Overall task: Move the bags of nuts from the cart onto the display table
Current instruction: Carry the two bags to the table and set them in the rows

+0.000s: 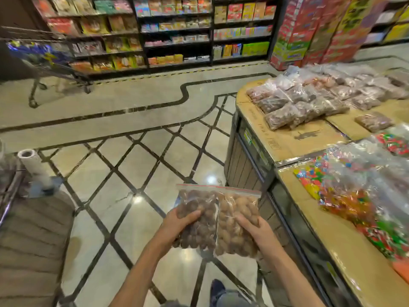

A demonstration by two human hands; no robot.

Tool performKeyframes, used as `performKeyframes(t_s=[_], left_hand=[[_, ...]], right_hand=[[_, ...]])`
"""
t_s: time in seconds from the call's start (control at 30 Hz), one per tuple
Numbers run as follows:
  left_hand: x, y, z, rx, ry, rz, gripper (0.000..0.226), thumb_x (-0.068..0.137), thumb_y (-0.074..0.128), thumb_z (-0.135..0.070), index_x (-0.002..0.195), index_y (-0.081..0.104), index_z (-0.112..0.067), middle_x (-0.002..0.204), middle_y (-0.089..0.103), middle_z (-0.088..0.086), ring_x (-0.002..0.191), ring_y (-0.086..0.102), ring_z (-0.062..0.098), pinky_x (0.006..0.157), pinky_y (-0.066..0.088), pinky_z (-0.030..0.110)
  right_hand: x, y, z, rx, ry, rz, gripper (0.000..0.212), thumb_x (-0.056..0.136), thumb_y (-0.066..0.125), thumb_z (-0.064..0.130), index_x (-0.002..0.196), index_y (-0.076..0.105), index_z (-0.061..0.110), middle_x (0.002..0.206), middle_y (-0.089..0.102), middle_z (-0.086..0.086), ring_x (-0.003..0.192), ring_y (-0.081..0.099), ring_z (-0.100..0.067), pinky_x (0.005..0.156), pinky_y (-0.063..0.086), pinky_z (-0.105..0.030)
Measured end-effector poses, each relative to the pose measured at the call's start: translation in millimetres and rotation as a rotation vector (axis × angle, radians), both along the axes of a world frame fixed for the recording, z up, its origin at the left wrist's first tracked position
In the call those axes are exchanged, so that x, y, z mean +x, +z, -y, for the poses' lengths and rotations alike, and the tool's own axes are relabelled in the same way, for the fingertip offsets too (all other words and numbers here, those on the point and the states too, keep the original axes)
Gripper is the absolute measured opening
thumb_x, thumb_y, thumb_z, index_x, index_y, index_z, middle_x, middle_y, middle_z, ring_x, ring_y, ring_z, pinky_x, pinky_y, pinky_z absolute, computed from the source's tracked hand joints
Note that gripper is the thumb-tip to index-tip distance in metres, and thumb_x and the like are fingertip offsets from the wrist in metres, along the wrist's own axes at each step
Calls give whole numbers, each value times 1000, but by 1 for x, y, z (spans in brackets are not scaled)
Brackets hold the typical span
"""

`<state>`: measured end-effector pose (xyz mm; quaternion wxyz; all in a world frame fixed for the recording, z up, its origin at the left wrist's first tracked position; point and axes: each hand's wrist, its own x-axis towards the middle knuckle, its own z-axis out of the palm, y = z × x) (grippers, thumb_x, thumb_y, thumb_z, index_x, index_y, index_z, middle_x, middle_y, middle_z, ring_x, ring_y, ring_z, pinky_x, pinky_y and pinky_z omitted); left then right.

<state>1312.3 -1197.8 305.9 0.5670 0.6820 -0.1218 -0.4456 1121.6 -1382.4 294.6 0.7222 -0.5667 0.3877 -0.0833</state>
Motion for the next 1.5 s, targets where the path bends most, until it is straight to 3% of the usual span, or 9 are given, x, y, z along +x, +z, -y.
performKeyframes(t_s=[0.1, 0.23, 0.37, 0.53, 0.73, 0.87, 1.03, 1.23, 1.5], left_hand=[[53, 4, 50, -12, -53, 9, 56, 85, 84, -46, 130, 68, -19, 119, 79, 8, 111, 76, 29, 103, 57, 54], [118, 0, 123, -57, -107, 20, 43, 94, 77, -26, 134, 62, -19, 123, 77, 7, 112, 75, 23, 95, 62, 40], [189, -9, 193, -97, -173, -2, 46, 92, 77, -25, 134, 57, -23, 121, 77, 3, 107, 77, 20, 84, 64, 33], [289, -17, 282, -95, -340, -13, 54, 89, 81, -35, 137, 56, -29, 124, 76, 0, 110, 76, 17, 92, 64, 40], [371, -14, 387, -67, -567, -44, 65, 84, 87, -42, 139, 53, -32, 126, 74, 2, 110, 76, 20, 93, 63, 48], [395, -16, 457, -56, -674, -44, 60, 81, 87, -44, 133, 56, -38, 124, 75, -2, 108, 76, 16, 93, 63, 47], [408, -29, 546, -64, -793, -8, 50, 90, 81, -32, 134, 57, -33, 125, 76, -1, 109, 76, 15, 92, 63, 38], [418, -45, 654, -24, -942, 1, 65, 89, 85, -34, 144, 52, -32, 130, 74, -5, 116, 73, 16, 100, 60, 43], [408, -52, 772, -83, -1203, 280, 58, 93, 80, -31, 139, 45, -36, 130, 62, -14, 122, 63, 0, 93, 53, 16]], right_hand=[[48, 3, 50, -35, -11, 7, 41, 90, 79, 34, 125, 69, 17, 102, 83, 2, 89, 80, -12, 67, 60, -18], [110, -1, 106, -43, -84, 3, 57, 83, 83, 43, 132, 68, 19, 111, 82, 0, 100, 79, -18, 85, 64, -33], [171, -12, 156, -28, -212, 2, 39, 91, 79, 31, 127, 69, 17, 106, 83, -3, 94, 81, -20, 70, 63, -25], [245, -18, 205, 8, -413, 16, 59, 82, 85, 45, 133, 67, 21, 115, 81, -3, 106, 78, -25, 101, 59, -51], [302, -14, 246, 7, -632, -8, 72, 73, 86, 61, 136, 61, 37, 121, 78, 11, 112, 75, -12, 105, 56, -42], [326, -9, 280, 48, -788, -47, 69, 76, 84, 62, 136, 58, 41, 132, 70, 6, 119, 69, -16, 94, 58, -36], [344, -20, 332, 51, -882, -21, 96, 62, 86, 78, 146, 47, 48, 140, 64, 17, 129, 62, -16, 117, 44, -55], [357, -38, 401, 95, -984, -11, 108, 59, 85, 81, 150, 51, 36, 142, 66, 13, 130, 62, -16, 119, 41, -55], [360, -42, 457, 89, -1102, -47, 120, 53, 81, 88, 153, 48, 29, 142, 67, 9, 129, 63, -16, 119, 42, -53]])
